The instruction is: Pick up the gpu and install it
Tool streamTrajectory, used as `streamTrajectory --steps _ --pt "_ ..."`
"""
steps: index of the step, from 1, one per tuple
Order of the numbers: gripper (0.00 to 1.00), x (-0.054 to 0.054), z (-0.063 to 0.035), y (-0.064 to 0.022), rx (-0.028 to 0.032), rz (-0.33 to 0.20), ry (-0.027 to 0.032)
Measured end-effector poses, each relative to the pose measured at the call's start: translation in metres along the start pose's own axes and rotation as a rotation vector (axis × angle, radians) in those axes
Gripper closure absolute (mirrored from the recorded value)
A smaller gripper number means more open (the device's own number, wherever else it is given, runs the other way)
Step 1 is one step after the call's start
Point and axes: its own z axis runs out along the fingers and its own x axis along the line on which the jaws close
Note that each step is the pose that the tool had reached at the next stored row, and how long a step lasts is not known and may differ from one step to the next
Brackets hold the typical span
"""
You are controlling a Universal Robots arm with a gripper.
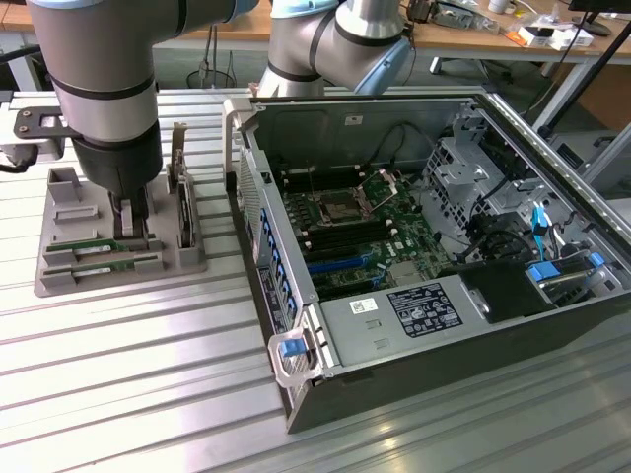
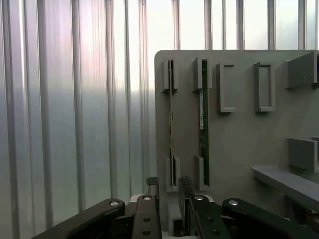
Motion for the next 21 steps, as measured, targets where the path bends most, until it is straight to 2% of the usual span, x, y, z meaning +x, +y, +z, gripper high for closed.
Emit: streamTrajectory --steps 21 --pt "0.70 0.003 0.0109 -0.0005 0.0000 -0.001 0.0000"
